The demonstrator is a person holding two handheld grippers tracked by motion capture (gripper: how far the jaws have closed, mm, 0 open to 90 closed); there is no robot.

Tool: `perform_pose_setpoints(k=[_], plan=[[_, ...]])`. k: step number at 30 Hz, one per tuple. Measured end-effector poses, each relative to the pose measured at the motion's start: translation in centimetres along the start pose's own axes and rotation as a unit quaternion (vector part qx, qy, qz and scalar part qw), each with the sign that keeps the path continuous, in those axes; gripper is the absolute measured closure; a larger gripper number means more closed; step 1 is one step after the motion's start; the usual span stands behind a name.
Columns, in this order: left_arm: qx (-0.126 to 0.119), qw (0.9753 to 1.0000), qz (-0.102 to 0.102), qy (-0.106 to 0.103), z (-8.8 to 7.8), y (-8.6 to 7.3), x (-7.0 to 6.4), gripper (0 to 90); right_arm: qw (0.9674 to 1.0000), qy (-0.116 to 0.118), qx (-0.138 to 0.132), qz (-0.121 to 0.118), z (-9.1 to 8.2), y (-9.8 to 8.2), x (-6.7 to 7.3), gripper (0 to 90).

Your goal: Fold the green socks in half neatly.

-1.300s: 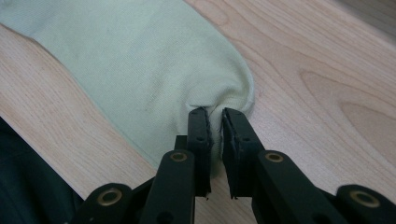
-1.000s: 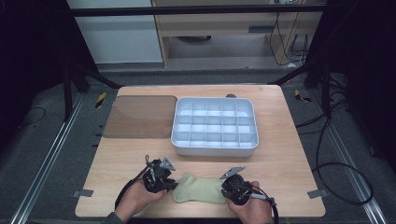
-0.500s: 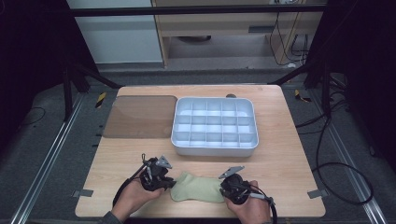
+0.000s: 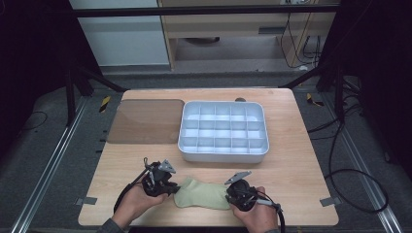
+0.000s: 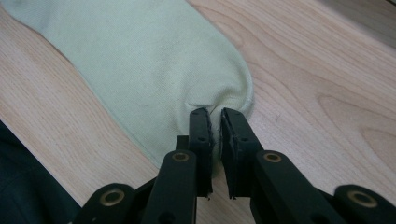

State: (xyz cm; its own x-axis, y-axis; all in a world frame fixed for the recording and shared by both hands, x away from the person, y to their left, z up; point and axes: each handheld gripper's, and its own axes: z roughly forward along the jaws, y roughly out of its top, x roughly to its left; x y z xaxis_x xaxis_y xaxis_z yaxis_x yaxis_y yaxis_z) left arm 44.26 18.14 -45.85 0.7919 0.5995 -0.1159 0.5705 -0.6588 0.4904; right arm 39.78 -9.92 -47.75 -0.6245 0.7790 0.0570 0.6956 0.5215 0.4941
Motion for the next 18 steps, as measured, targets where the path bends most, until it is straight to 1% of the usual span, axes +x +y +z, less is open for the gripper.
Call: perform_pose_setpoints(k=[1,2,3,4,10,18], plan=[[0.001,1.0000,0.000,0.000,-0.1,0.0,0.0,80.9,1.0000,0.000,0.000,0.003,0.0,0.0,0.1,82.8],[0.001,1.0000,0.000,0.000,-0.1,0.0,0.0,80.9,1.0000,0.000,-0.001,-0.003,0.1,0.1,0.0,82.8],[0.002,1.0000,-0.001,0.001,-0.2,0.1,0.1,80.9,1.0000,0.000,-0.001,-0.003,0.1,0.1,0.0,82.8],[0.006,1.0000,-0.005,0.003,-0.3,0.1,0.3,80.8,1.0000,0.003,-0.001,0.001,0.1,0.2,0.1,82.8],[0.011,0.9999,-0.007,0.010,-0.7,-0.3,0.8,80.8,1.0000,0.005,-0.004,0.001,0.5,0.7,0.4,82.8],[0.017,0.9997,-0.012,0.017,-1.6,-0.9,1.5,80.8,0.9999,0.008,-0.003,-0.011,1.2,1.8,1.2,82.8]])
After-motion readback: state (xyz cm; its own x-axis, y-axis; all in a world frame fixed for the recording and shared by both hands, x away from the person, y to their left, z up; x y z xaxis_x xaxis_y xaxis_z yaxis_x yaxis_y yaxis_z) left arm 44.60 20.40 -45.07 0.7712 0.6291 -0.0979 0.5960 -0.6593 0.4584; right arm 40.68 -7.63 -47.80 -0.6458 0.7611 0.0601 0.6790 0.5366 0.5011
